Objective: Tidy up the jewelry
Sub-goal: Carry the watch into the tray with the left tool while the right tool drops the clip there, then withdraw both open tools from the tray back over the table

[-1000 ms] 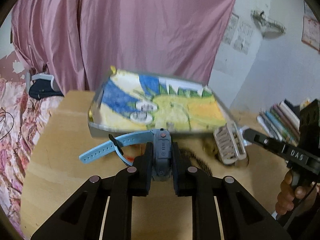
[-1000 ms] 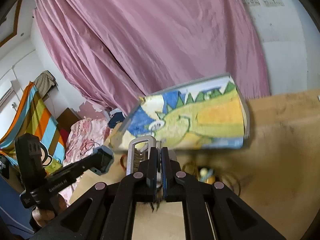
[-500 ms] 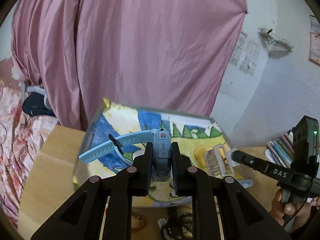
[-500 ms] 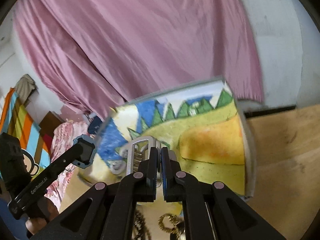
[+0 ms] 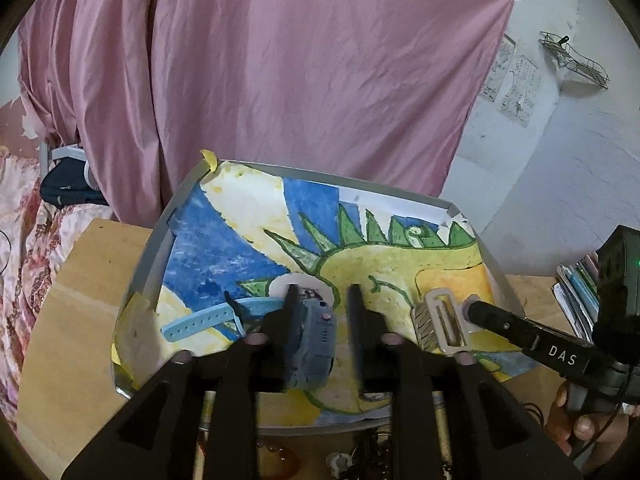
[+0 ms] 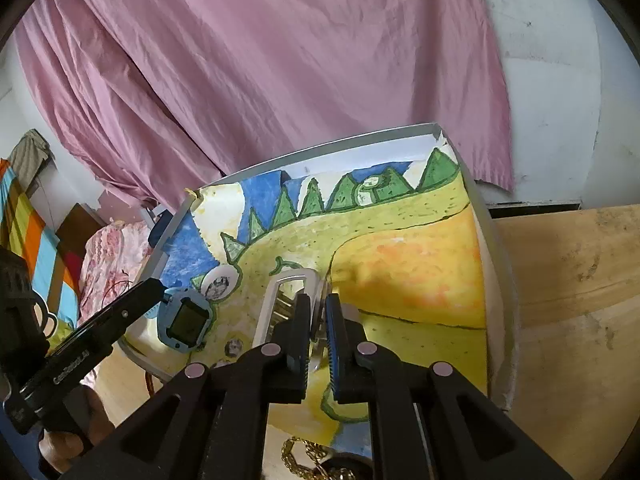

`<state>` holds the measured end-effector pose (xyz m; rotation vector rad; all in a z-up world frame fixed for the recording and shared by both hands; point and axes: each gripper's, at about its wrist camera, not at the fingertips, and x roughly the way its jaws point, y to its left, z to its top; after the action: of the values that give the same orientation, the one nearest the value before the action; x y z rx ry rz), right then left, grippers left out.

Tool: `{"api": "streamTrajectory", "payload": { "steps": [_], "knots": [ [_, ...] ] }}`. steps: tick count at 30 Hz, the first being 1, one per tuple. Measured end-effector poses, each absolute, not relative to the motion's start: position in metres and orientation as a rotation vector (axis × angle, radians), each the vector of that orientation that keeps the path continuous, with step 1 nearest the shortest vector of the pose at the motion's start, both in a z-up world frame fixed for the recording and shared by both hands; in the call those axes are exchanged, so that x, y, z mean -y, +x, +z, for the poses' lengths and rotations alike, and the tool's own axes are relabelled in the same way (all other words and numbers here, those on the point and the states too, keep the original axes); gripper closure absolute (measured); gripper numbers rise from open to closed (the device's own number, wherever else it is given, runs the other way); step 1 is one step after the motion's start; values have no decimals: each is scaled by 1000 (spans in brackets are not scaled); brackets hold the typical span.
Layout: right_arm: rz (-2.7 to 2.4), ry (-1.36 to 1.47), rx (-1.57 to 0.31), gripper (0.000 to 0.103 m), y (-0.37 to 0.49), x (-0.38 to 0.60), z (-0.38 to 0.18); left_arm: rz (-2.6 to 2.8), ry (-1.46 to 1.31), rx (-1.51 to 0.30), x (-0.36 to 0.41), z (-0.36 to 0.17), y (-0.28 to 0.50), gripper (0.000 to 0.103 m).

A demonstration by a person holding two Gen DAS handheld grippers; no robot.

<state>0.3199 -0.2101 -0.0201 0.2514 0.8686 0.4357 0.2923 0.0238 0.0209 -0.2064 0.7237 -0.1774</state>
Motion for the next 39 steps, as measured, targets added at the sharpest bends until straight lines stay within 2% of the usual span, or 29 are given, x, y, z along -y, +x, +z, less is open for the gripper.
{"api": "streamTrajectory", "payload": {
  "steps": [1, 2, 3, 4, 5, 6, 7, 8, 9, 11, 13, 15, 16, 24, 29, 39],
  "knots": [
    [431, 243, -859, 89, 318, 211, -18, -166, -211, -725, -25, 20, 291, 60],
    [422, 234, -847, 78, 315, 214, -15, -160, -221, -722, -26, 21, 291, 52],
    [415, 233, -836, 62, 312, 216, -13, -157, -236, -718, -28, 23, 289, 48],
    [408, 237, -827, 53, 310, 219, -11, -161, -254, -712, -31, 24, 287, 47],
    [403, 243, -819, 36, 307, 223, -9, -166, -266, -709, -33, 27, 284, 43],
    [397, 247, -802, 29, 302, 227, -6, -170, -276, -704, -34, 30, 281, 39],
    [392, 242, -788, 28, 297, 230, -3, -173, -287, -699, -36, 32, 278, 37],
    [389, 238, -776, 24, 293, 233, 0, -177, -298, -698, -38, 34, 274, 31],
    [386, 234, -760, 16, 290, 234, 1, -181, -311, -699, -40, 36, 270, 27],
    [382, 236, -724, 2, 278, 240, 7, -187, -341, -690, -44, 40, 260, 27],
    [371, 225, -651, 0, 261, 247, 13, -185, -357, -679, -46, 45, 249, 25],
    [363, 203, -589, 0, 244, 251, 18, -183, -359, -665, -47, 49, 236, 3],
    [369, 195, -569, 0, 236, 253, 20, -185, -359, -652, -48, 51, 229, 1],
    [396, 73, -432, 0, 167, 264, 25, -210, -349, -558, -48, 53, 167, 1],
    [414, 26, -376, 0, 130, 267, 22, -97, -216, -454, -28, 45, 120, 1],
    [447, 15, -428, 0, 87, 267, -2, -132, -145, -508, -8, 21, 78, 1]
  ]
}}
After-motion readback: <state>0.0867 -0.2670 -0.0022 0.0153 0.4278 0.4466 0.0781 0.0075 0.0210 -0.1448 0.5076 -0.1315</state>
